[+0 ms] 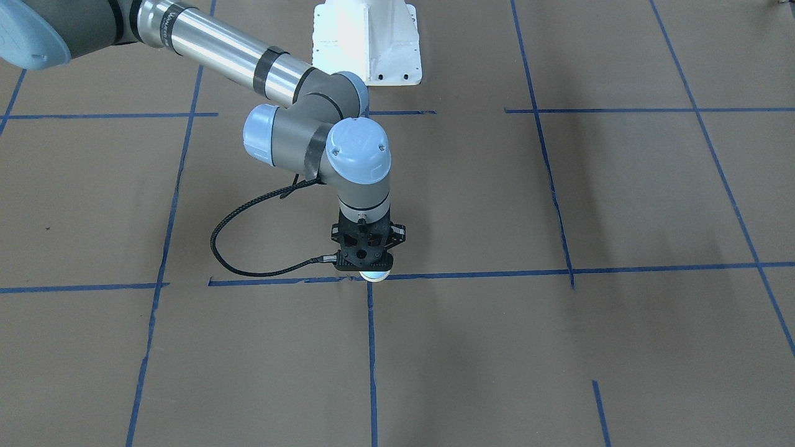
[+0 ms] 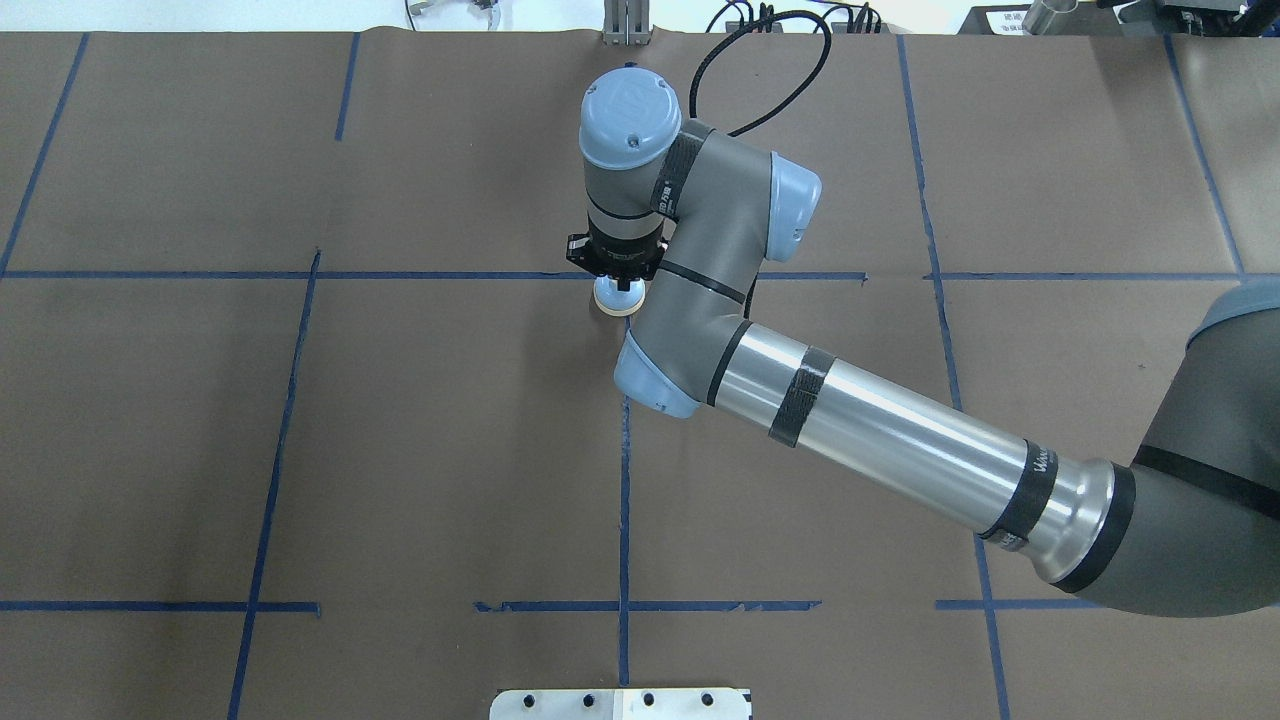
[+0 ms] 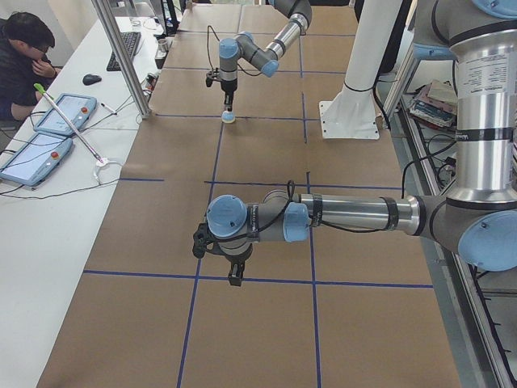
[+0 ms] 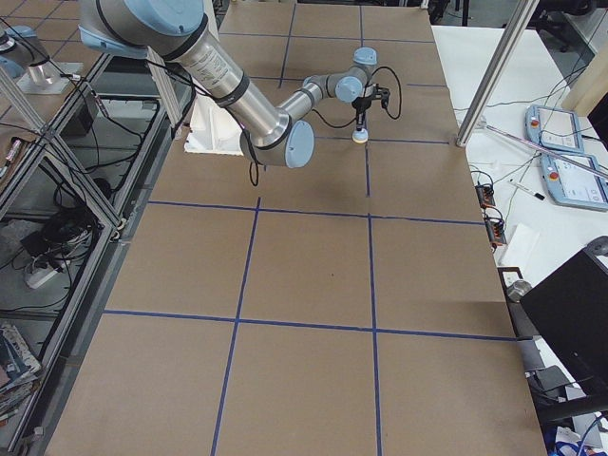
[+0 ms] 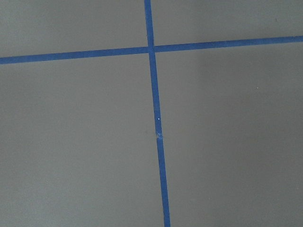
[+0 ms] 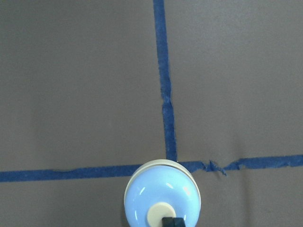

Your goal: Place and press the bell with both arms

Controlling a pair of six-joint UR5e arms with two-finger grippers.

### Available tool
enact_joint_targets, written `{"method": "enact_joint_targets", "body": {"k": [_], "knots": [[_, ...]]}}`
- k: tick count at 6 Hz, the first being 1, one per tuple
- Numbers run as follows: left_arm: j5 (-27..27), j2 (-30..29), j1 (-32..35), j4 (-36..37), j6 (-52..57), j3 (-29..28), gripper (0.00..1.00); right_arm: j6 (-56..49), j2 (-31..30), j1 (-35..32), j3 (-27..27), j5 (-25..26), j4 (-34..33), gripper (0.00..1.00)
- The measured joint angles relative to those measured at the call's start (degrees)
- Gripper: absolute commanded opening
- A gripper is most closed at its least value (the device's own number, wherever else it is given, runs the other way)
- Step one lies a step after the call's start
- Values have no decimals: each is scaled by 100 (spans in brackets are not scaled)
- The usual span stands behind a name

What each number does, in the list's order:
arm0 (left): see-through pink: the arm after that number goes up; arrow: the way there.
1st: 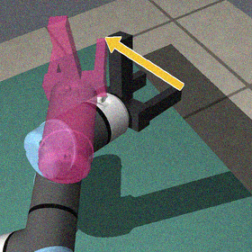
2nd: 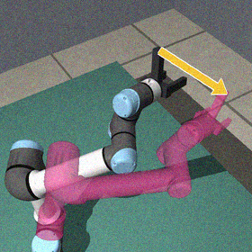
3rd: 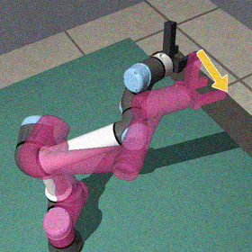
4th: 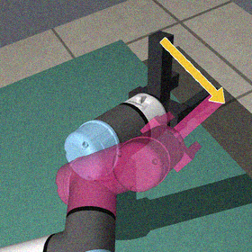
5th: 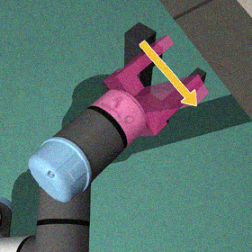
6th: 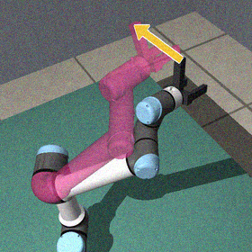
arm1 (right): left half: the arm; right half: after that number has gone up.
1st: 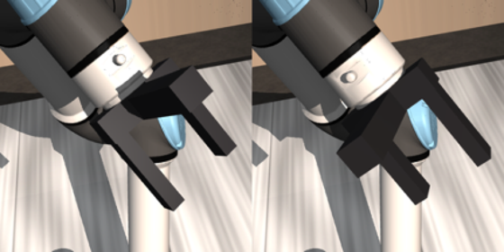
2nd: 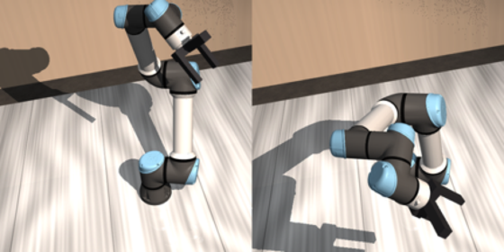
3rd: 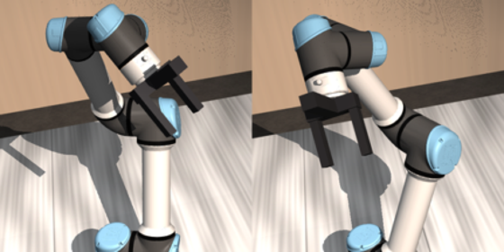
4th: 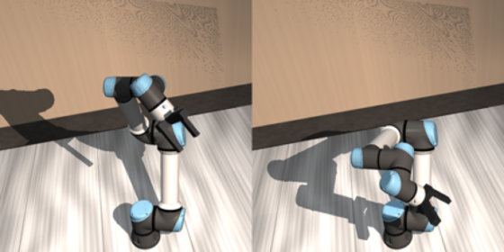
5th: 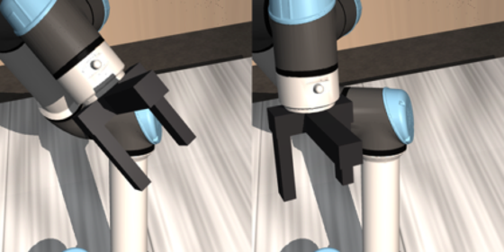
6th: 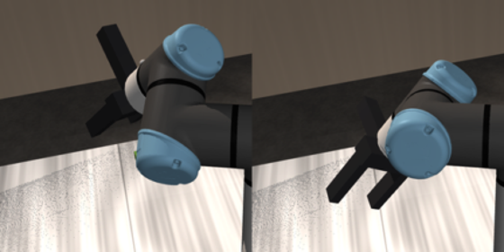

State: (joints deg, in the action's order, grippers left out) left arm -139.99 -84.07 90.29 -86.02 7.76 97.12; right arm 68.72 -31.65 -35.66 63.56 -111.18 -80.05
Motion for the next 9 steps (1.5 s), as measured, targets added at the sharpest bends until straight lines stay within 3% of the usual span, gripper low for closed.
{"method": "enact_joint_targets", "body": {"k": [5, 6, 7, 9], "knots": [[-10, 2, -3, -2, 6, -20, 100, -9, 107, -8, 19, 16, 3, 6], [-10, 2, -3, -3, 4, -23, 100, -8, 188, -118, 60, -90, -2, 29], [-8, -1, -3, -3, -15, -23, 100, -27, 217, -310, 92, -347, -11, 99], [1, -31, -3, -33, -261, 32, 100, -161, 86, -708, 183, -856, -35, 100]]}}
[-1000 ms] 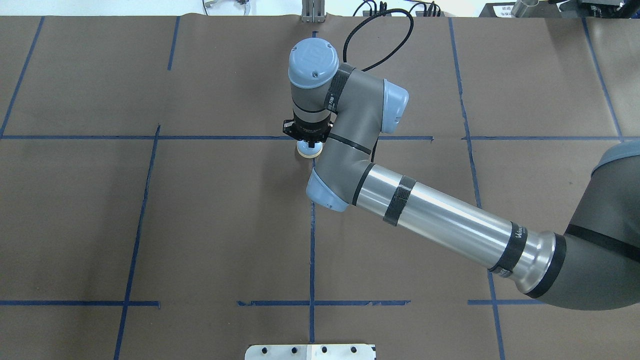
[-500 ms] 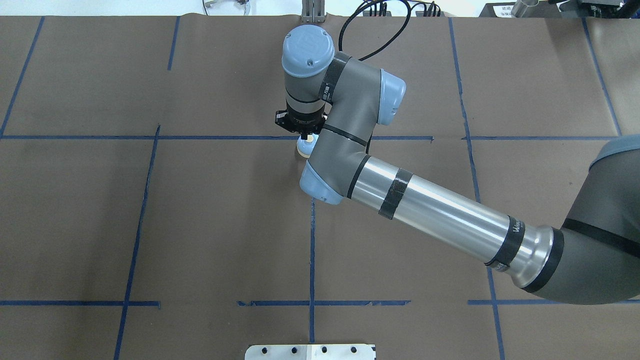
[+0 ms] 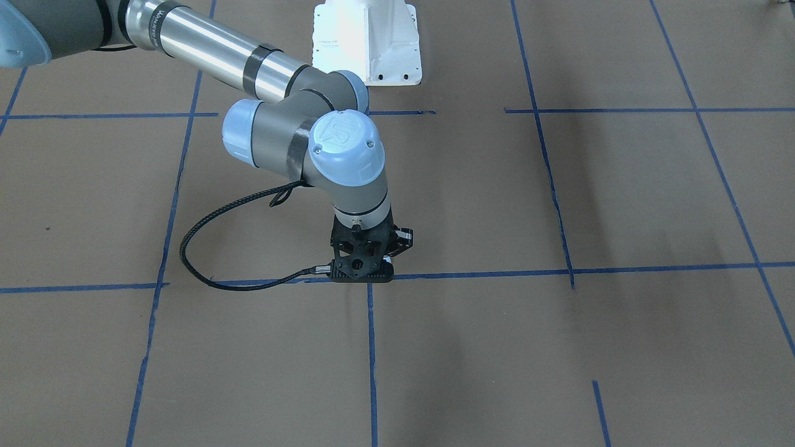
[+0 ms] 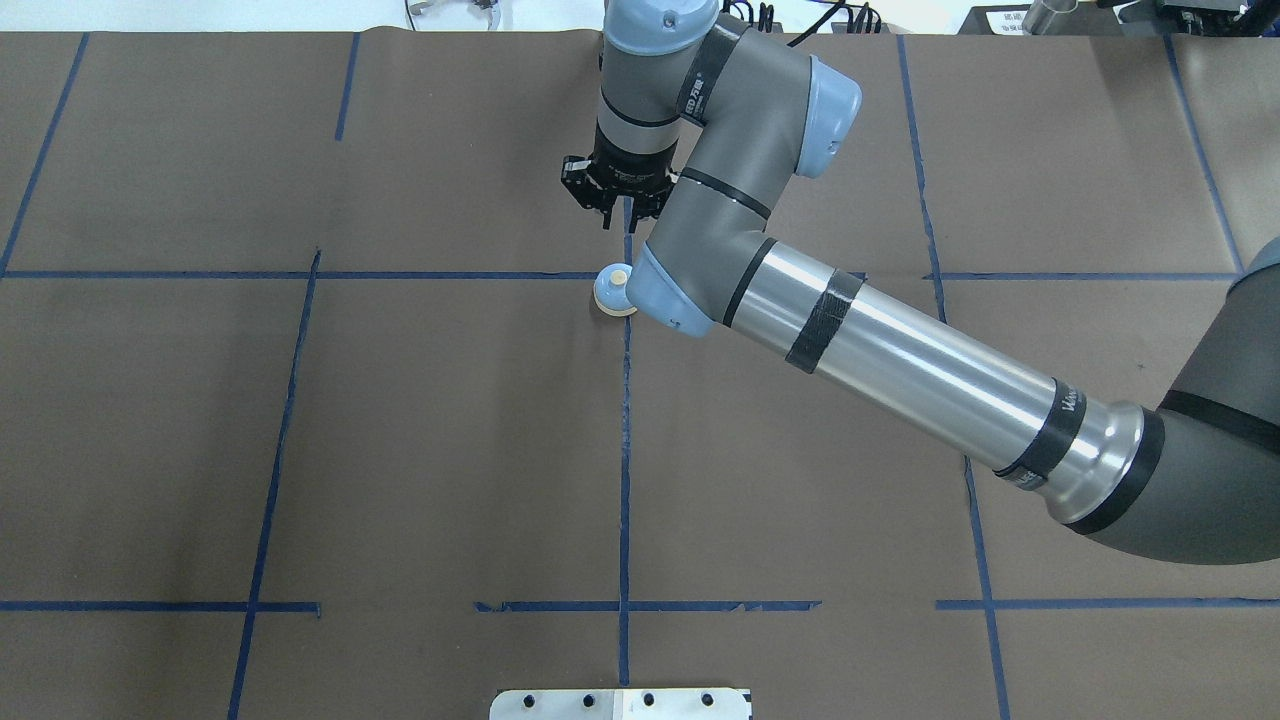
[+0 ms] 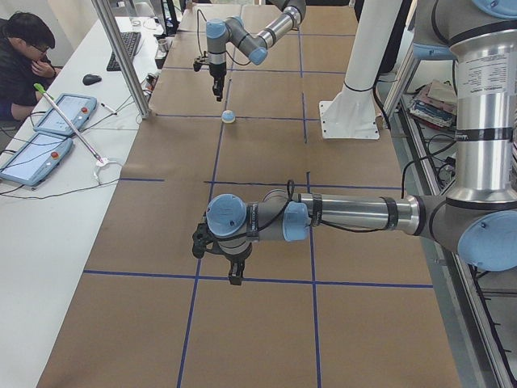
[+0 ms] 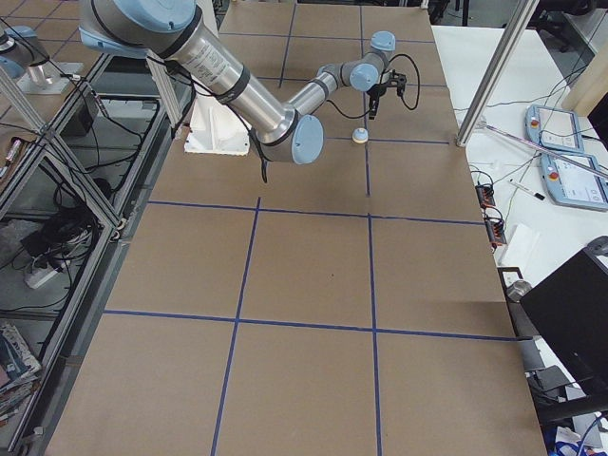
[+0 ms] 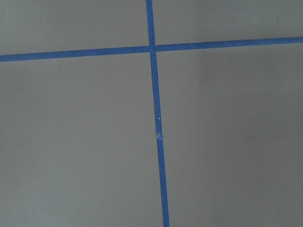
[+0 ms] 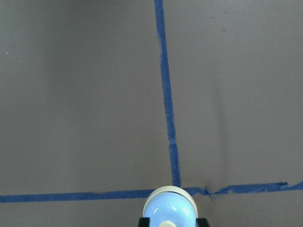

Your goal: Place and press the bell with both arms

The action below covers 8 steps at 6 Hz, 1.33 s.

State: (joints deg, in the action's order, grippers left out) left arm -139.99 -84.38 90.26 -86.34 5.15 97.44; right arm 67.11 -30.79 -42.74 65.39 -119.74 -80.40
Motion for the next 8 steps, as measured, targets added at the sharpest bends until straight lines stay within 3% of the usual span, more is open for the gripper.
{"method": "enact_joint_targets", "body": {"k": [2, 3, 6, 8], "knots": [[12, -46, -17, -191, -152, 15, 100, -1066, -743, -719, 373, -656, -95, 100], [26, -76, -35, -228, -216, 18, 100, -1896, -1353, -1147, 835, -911, -328, 100], [57, -111, -114, -651, -490, -3, 100, -4852, -3399, -2349, 2746, -1074, -1615, 100], [259, -68, -171, -799, -561, -50, 100, -6572, -4871, -3201, 3560, -1077, -1949, 100]]}}
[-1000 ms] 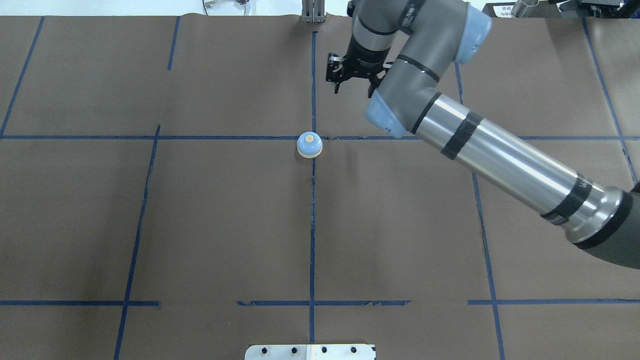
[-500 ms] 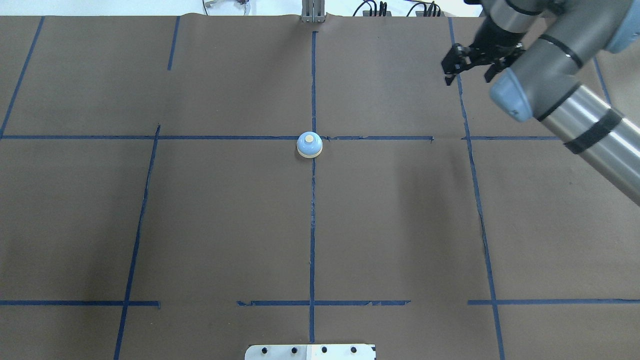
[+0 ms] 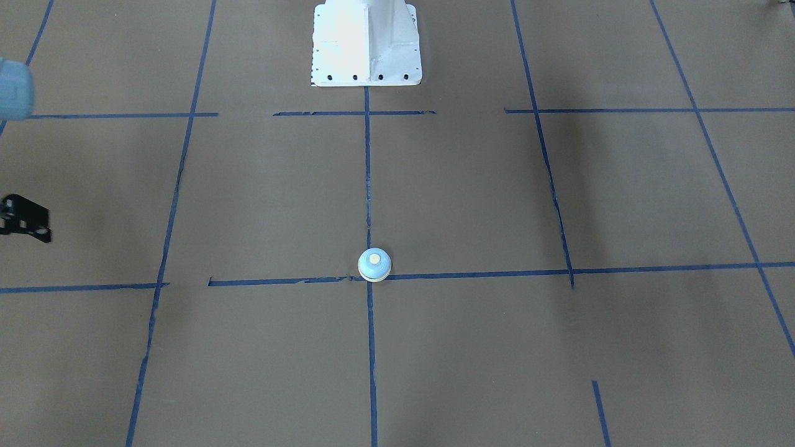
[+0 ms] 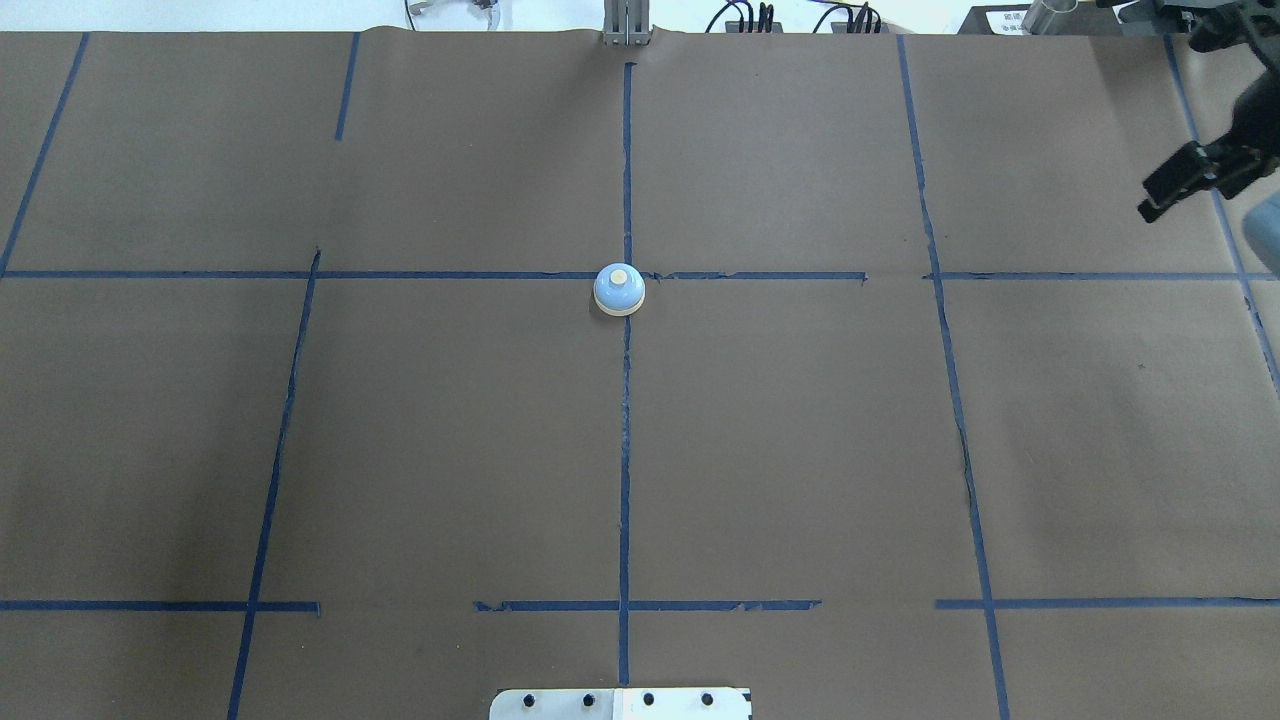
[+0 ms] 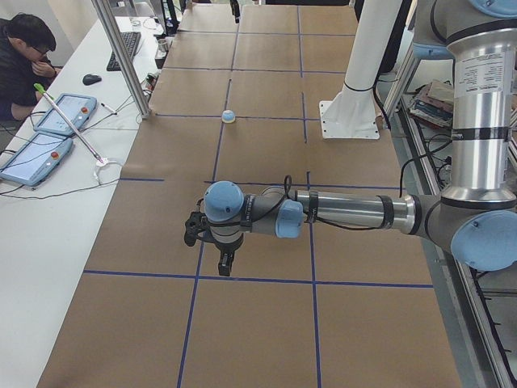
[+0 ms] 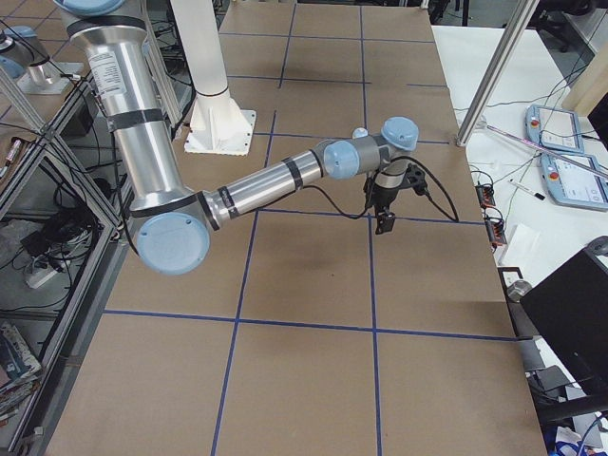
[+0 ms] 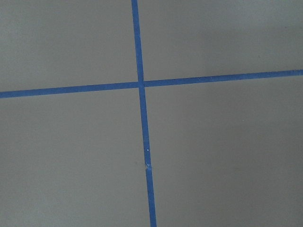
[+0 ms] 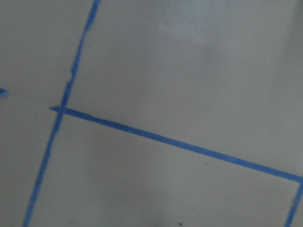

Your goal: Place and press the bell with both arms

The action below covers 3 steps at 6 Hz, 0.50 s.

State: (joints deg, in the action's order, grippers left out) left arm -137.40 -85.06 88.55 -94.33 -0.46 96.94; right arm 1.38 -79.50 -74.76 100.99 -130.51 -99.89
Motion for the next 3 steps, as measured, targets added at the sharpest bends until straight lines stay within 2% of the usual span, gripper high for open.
{"method": "enact_joint_targets", "body": {"k": [1, 3], "knots": [[76, 29, -5, -14, 0, -32, 100, -713, -618, -456, 97, 8, -18, 100], [86, 188, -3, -15, -10, -65, 100, -1109, -1336, -990, 104, 28, -22, 100]]}}
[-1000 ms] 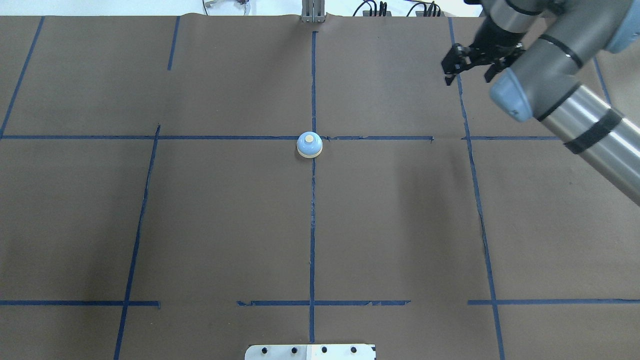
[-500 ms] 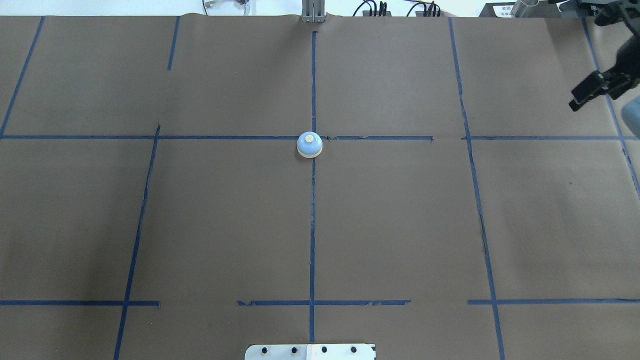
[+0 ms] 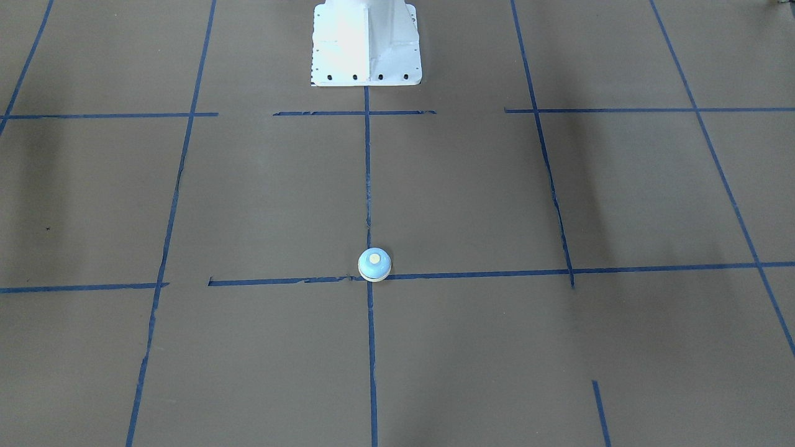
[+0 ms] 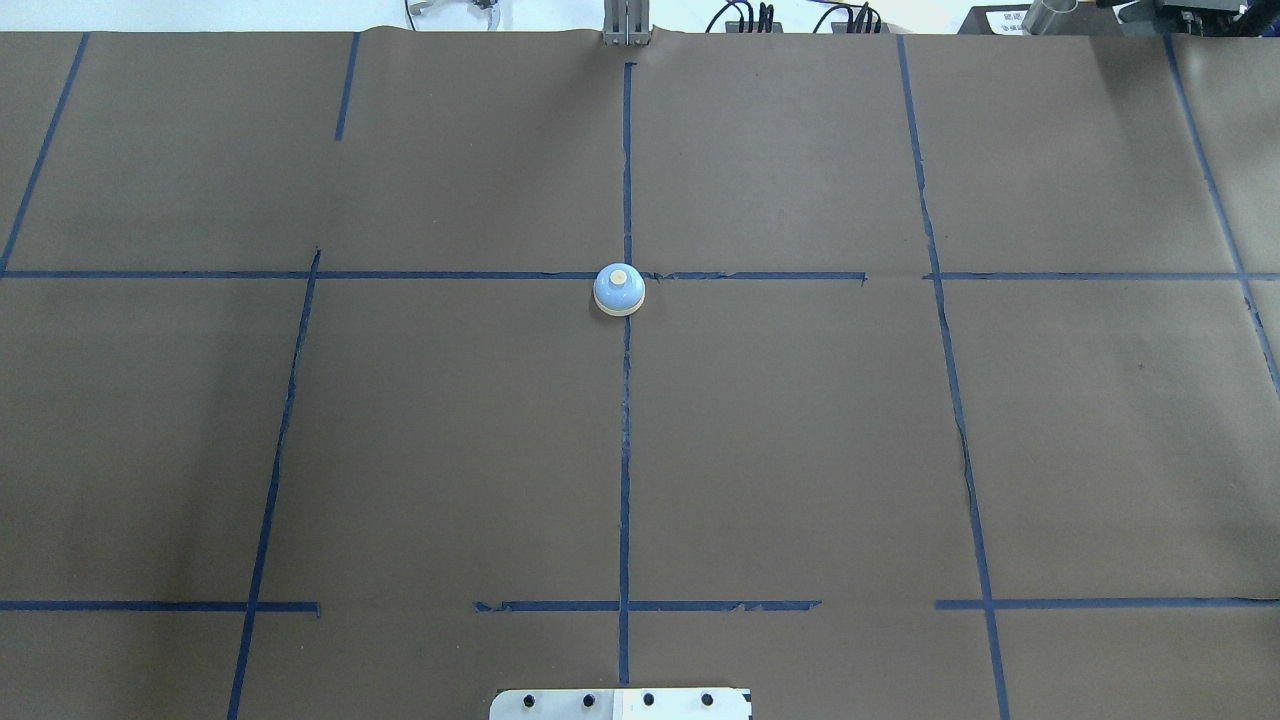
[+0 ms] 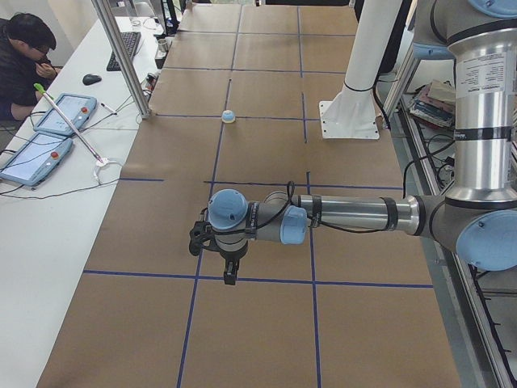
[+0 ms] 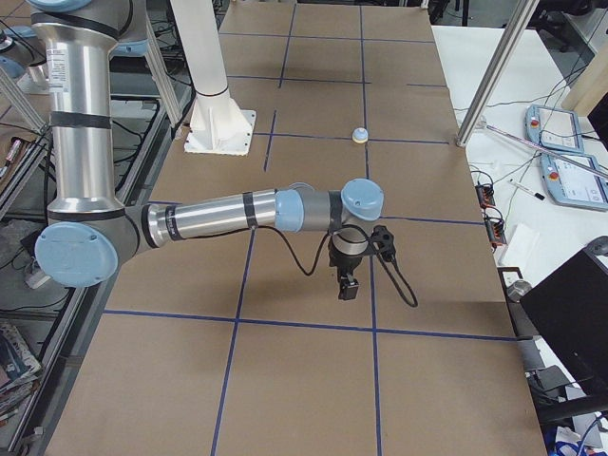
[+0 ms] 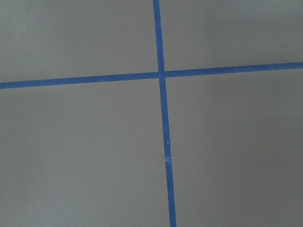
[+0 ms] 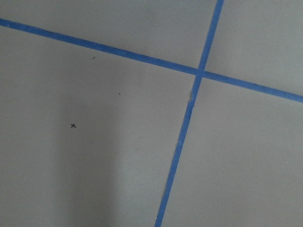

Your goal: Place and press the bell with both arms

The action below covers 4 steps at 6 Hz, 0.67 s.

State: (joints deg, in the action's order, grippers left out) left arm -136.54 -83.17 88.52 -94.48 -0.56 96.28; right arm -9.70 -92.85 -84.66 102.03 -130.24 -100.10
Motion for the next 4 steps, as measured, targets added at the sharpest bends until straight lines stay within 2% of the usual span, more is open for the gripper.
{"method": "enact_joint_targets", "body": {"k": [4], "knots": [[25, 314, 21, -59, -4, 114, 100, 138, -144, -95, -6, -2, 0, 100]]}}
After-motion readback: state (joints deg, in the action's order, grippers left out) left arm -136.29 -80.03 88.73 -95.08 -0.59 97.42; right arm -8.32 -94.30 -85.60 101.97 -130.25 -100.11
